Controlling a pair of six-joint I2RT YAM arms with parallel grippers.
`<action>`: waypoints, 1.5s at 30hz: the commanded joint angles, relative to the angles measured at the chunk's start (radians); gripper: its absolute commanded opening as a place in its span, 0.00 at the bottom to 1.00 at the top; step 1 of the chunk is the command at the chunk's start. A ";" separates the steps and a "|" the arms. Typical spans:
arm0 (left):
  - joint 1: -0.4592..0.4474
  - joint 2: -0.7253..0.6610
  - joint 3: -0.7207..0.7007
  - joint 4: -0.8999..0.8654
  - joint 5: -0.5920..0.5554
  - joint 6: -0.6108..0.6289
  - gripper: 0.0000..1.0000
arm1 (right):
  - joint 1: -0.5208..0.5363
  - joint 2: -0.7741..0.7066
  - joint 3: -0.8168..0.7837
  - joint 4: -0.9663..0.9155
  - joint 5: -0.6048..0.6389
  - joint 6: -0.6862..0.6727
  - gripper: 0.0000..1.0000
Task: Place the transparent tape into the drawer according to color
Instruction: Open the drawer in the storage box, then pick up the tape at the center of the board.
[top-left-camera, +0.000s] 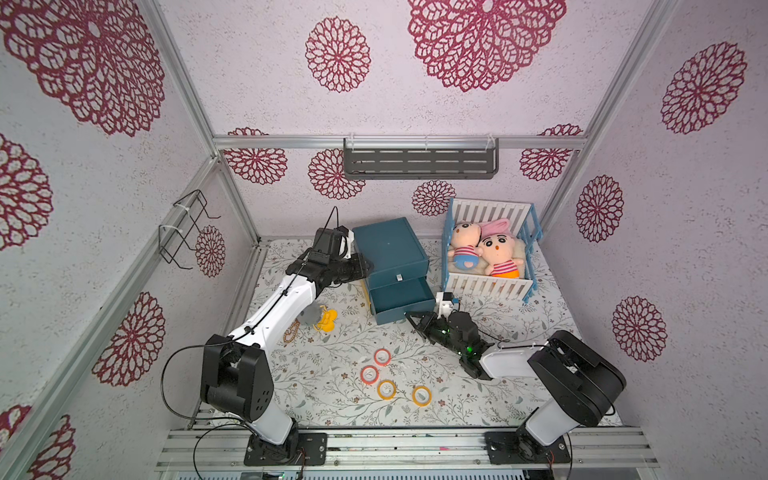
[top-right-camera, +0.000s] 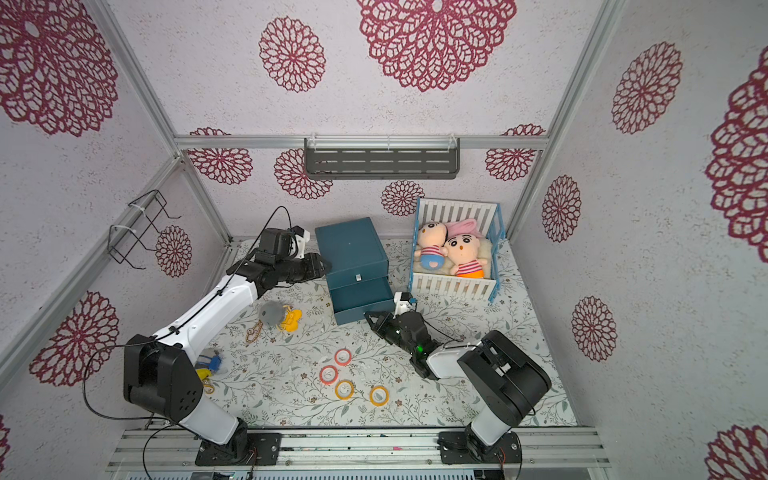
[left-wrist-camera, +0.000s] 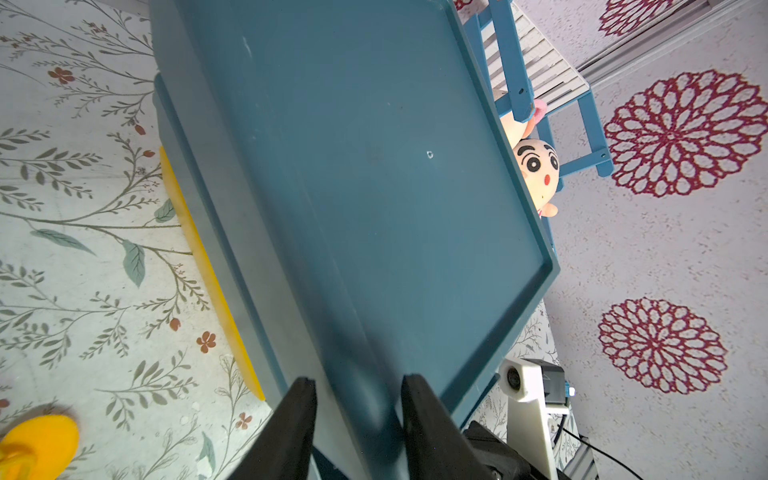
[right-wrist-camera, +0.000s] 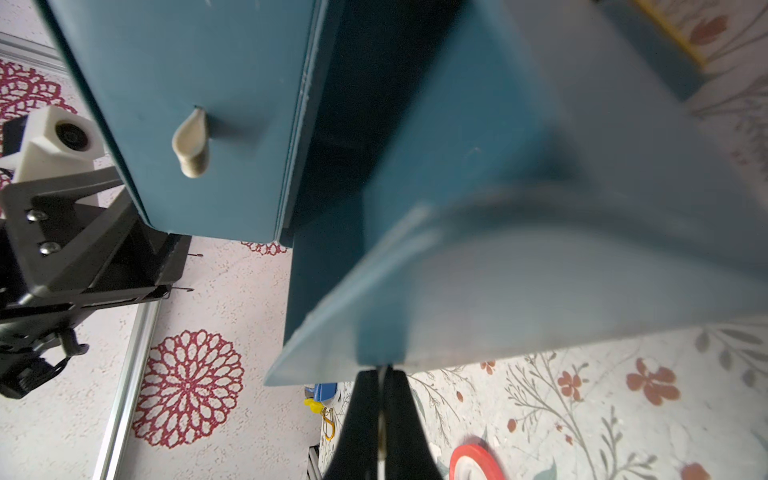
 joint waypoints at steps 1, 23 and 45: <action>0.001 -0.026 -0.019 -0.013 0.001 0.010 0.40 | 0.012 -0.047 0.001 0.004 0.008 -0.038 0.16; 0.002 -0.037 -0.031 -0.005 0.000 0.006 0.49 | 0.032 -0.246 0.011 -0.276 -0.011 -0.203 0.99; 0.000 -0.129 -0.094 0.009 -0.021 -0.015 0.87 | 0.036 -0.464 0.054 -0.730 -0.007 -0.402 0.99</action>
